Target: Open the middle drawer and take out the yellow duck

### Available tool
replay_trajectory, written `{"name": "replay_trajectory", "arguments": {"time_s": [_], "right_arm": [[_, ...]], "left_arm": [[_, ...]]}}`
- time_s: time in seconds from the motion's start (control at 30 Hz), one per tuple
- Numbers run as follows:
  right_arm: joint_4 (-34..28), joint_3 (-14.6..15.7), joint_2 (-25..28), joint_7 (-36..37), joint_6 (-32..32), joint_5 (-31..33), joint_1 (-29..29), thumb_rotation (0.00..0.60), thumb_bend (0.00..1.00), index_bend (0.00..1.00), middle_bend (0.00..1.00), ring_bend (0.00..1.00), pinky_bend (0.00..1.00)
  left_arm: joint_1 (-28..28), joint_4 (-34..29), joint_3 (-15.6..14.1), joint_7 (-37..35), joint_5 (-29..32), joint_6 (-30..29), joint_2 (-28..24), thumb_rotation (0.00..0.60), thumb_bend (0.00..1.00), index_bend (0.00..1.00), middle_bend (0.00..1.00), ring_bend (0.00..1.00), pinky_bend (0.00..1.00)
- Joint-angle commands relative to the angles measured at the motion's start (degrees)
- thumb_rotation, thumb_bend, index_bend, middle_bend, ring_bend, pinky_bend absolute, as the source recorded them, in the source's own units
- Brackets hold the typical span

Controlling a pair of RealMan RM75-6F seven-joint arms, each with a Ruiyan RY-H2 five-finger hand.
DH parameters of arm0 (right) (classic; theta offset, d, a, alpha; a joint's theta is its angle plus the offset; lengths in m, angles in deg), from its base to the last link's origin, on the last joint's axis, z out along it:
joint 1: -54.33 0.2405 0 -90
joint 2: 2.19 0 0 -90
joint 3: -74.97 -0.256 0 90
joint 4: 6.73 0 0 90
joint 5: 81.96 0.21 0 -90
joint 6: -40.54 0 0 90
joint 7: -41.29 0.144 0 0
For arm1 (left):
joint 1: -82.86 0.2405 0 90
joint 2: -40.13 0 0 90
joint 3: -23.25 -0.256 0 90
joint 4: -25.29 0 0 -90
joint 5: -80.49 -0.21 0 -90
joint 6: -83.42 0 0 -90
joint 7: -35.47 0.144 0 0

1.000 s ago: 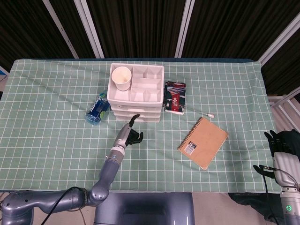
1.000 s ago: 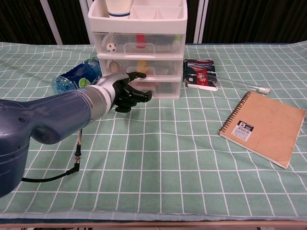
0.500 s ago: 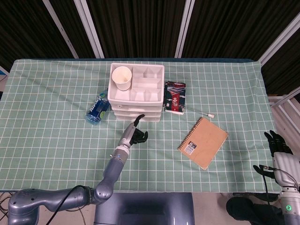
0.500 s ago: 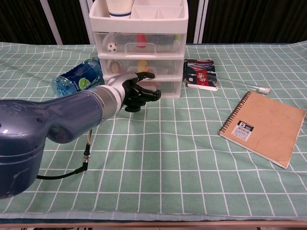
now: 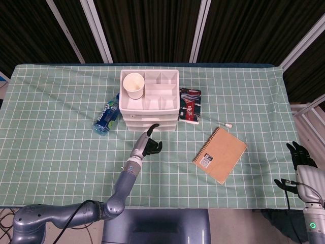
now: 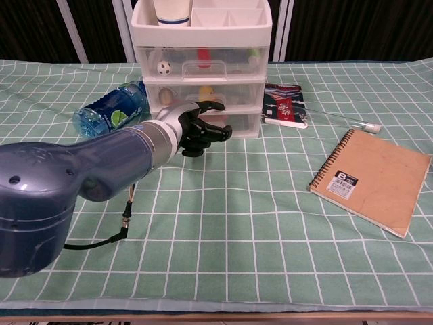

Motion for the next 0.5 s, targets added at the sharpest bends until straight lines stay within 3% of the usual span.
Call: {"name": "replay_trajectory", "arguments": {"time_s": [0.03,0.5], "right_arm": [[-0.01,-0.01,0.01,-0.01,0.01,0.00,0.00,0.600,0.05,0.00,0.00,0.00,0.23],[-0.15,0.03,0.07,0.02,0.11,-0.02,-0.07,0.600,0.05,0.00,0.00,0.00,0.23]], "left_arm": [[-0.03,-0.14,-0.11,-0.07,-0.19,0.01,-0.04,0.600,0.53,0.18,1.00,1.00,1.00],[1.59,-3.86,-2.06,-0.59,-1.26,-0.60,-1.74,0.600,0.53,0.22,1.00,1.00,1.00]]}}
